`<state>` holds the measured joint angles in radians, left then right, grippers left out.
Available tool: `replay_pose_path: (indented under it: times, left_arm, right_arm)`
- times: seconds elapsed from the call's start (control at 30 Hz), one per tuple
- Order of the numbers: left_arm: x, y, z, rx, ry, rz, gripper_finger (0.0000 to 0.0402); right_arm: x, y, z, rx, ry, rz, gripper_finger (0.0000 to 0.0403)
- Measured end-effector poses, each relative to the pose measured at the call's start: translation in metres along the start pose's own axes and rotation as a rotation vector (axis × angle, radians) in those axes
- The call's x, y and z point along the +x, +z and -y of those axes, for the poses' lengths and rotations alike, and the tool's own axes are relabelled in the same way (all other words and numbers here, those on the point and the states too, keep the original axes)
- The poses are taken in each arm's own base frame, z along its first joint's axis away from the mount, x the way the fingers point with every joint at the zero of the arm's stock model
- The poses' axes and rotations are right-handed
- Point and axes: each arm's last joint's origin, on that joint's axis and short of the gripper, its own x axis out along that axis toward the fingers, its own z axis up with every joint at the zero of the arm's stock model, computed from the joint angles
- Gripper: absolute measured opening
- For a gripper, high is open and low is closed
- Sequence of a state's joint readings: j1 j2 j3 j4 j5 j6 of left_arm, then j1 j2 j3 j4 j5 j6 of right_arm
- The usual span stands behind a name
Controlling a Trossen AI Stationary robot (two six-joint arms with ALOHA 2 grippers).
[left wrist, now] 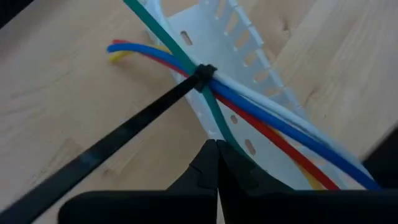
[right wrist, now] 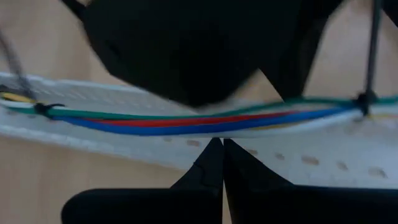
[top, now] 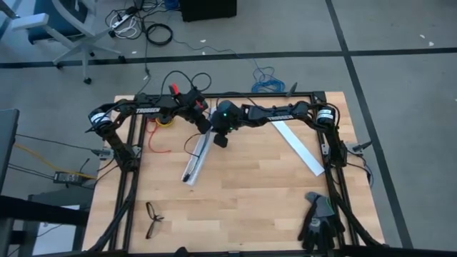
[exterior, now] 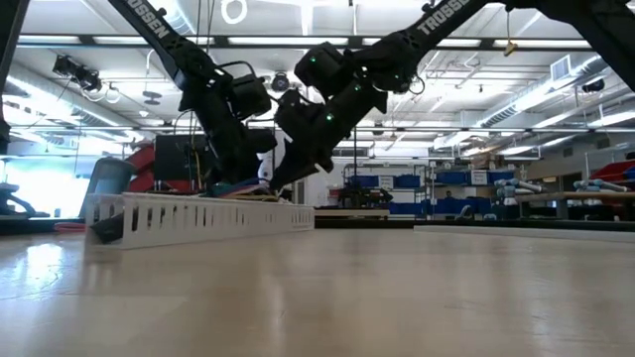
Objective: Ziptie cables
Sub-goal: Put the zip tied cable wires into the white cable duct
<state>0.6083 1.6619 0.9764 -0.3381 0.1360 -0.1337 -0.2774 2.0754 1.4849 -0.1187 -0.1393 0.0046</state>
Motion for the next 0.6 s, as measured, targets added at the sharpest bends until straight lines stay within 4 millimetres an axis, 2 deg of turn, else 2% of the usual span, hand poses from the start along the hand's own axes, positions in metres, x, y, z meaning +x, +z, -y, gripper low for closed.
replay_pose_path:
  times: [0.2,0.33,0.43,0.6]
  left_arm:
    - [0.000,0.001,0.000,0.003,-0.001,0.007,0.0005]
    - [-0.003,0.001,-0.001,0.013,0.003,0.013,0.0005]
    - [-0.013,0.005,0.000,0.026,0.017,0.054,0.0005]
    - [-0.043,0.011,0.001,0.036,0.092,0.159,0.0005]
  right_arm:
    - [-0.002,-0.009,0.014,0.016,-0.104,-0.088,0.0000]
    - [-0.007,-0.006,0.020,0.014,-0.121,-0.079,0.0000]
    - [-0.011,-0.004,0.023,0.012,-0.121,-0.073,0.0000]
    - [-0.013,-0.005,0.028,0.001,-0.127,-0.087,0.0000]
